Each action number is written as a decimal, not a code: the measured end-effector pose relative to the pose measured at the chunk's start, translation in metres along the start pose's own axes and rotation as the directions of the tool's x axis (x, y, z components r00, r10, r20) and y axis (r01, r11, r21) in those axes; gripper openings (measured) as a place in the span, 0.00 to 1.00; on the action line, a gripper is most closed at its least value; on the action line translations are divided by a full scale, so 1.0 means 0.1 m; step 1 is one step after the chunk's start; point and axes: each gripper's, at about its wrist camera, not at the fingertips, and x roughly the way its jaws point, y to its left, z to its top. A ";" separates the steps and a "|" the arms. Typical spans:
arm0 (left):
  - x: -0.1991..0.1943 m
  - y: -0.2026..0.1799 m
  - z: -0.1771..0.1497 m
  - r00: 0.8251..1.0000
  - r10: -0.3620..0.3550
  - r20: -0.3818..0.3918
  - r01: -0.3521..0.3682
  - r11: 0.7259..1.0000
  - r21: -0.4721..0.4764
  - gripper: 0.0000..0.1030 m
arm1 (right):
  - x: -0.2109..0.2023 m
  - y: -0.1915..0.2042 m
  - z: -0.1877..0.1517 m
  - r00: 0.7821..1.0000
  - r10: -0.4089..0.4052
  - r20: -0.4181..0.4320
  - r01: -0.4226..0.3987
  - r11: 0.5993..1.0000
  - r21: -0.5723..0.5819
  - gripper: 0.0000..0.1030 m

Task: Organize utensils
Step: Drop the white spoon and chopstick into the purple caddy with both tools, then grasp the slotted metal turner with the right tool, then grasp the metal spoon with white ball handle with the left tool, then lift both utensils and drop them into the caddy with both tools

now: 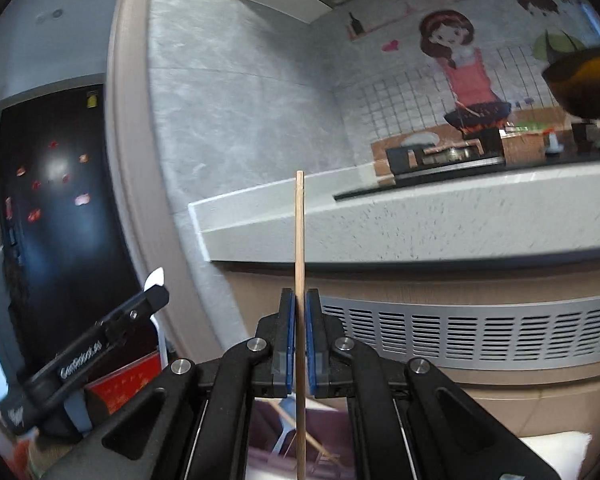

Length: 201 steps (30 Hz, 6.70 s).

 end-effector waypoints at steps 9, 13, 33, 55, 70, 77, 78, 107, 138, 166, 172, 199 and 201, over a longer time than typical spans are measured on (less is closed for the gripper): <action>0.48 0.17 -0.37 0.997 0.040 -0.060 -0.041 0.999 -0.012 0.34 | 0.56 -0.09 -0.25 0.998 -0.064 -0.020 0.064 0.998 0.009 0.05; 0.53 0.13 -0.45 0.998 0.045 -0.052 -0.045 0.999 0.009 0.34 | 0.63 -0.03 -0.37 0.996 -0.090 -0.012 0.090 0.996 -0.028 0.05; 0.61 0.21 -0.74 0.984 0.018 -0.175 -0.017 1.000 0.010 0.35 | 0.72 0.04 -0.91 0.990 -0.138 -0.032 0.131 0.978 -0.163 0.06; -0.39 0.14 -1.48 0.817 0.017 -0.577 -0.026 1.000 -0.007 0.59 | -0.10 -0.28 -1.71 0.771 -0.068 -0.634 -0.066 0.981 -0.185 0.11; -0.42 0.15 -1.85 0.737 0.016 -0.676 -0.032 0.999 -0.011 0.59 | 0.41 -0.65 -1.98 0.703 -0.054 -0.709 0.108 0.994 0.031 0.11; -0.31 0.33 -1.88 0.732 0.010 -0.682 -0.061 0.997 -0.051 0.59 | 0.48 -0.79 -2.05 0.697 -0.003 -0.717 0.174 0.971 0.165 0.25; -0.30 0.34 -1.89 0.731 0.007 -0.683 -0.061 0.997 -0.055 0.59 | 0.47 -0.73 -2.06 0.698 -0.023 -0.715 0.167 0.977 0.131 0.27; -0.10 -0.56 -2.06 0.630 -0.063 -0.774 0.112 0.994 0.009 0.56 | -0.31 -0.71 -1.78 0.760 -0.159 -0.630 0.112 0.987 -0.114 0.29; -0.93 -0.46 -1.15 0.857 0.046 -0.512 0.059 0.981 0.186 0.22 | -0.90 -0.56 -1.34 0.873 -0.142 -0.466 0.079 0.985 -0.154 0.03; -0.91 0.32 -0.93 0.864 -0.154 -0.480 0.108 0.987 -0.121 0.22 | -0.14 -1.23 -2.04 0.711 -0.040 -0.702 0.387 0.856 0.343 0.10; -0.82 0.44 -0.99 0.859 -0.166 -0.484 0.109 0.984 -0.144 0.22 | 0.10 -1.02 -1.99 0.715 -0.141 -0.684 0.448 0.845 0.294 0.26; -0.87 0.36 -0.62 0.849 -0.197 -0.491 0.111 0.974 -0.200 0.22 | -0.30 -0.36 -1.35 0.848 -0.200 -0.490 0.168 0.980 -0.109 0.29; -0.88 0.28 -0.43 0.855 -0.221 -0.468 0.136 0.969 -0.208 0.22 | -0.43 -0.27 -1.17 0.884 -0.172 -0.434 0.144 0.985 -0.098 0.29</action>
